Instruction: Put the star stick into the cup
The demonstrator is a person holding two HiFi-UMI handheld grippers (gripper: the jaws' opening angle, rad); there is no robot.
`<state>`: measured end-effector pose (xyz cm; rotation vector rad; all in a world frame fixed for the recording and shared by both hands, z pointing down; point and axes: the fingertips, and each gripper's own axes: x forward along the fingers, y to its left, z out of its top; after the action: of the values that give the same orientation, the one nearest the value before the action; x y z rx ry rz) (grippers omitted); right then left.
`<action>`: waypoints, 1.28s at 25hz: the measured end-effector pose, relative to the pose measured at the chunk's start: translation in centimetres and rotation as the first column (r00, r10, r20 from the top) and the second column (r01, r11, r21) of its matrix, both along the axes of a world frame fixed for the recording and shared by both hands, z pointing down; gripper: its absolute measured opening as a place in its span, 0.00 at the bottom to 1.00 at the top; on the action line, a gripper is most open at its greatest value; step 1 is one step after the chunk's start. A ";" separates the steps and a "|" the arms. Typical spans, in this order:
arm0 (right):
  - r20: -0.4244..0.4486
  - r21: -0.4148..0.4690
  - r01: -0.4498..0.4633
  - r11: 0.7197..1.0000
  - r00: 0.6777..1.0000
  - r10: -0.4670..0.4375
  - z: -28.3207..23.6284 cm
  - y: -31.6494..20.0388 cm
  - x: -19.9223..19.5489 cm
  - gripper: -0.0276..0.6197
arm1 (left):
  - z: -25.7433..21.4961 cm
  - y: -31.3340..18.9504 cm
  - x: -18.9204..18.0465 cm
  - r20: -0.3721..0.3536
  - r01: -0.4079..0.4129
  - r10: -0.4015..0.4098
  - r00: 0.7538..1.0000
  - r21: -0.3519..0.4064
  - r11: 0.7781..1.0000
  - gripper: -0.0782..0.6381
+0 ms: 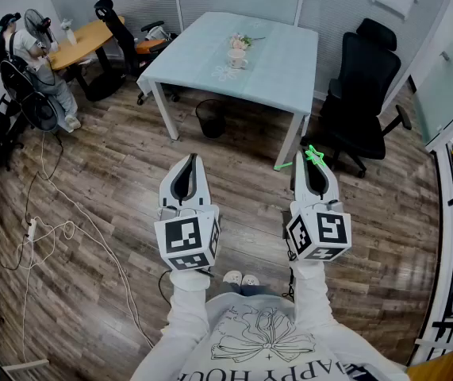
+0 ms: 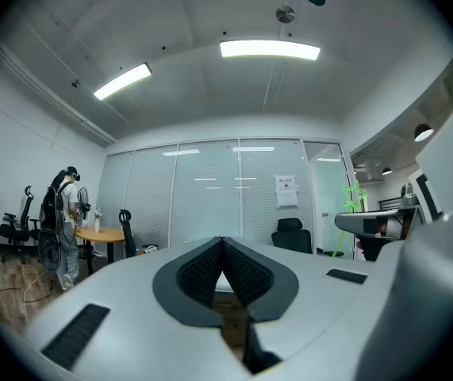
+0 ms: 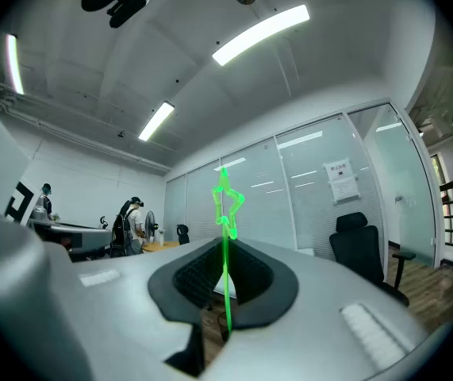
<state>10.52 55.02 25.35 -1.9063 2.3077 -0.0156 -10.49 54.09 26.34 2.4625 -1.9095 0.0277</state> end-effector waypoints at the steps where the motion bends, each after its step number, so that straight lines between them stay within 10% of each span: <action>1: -0.001 0.000 0.001 1.000 1.000 -0.001 0.0 -0.1 -0.1 0.08 | 0.0 -0.1 0.0 -0.001 -0.001 0.001 1.000 0.001 1.000 0.11; 32: 0.023 -0.021 -0.017 1.000 1.000 0.017 1.9 -6.7 -2.0 0.08 | 2.0 -7.2 -1.4 -0.010 -0.034 0.034 0.999 -0.026 0.999 0.11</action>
<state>8.47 48.28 27.27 -1.9247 2.2852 -0.0597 -11.87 46.90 28.35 2.4745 -1.8513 0.0414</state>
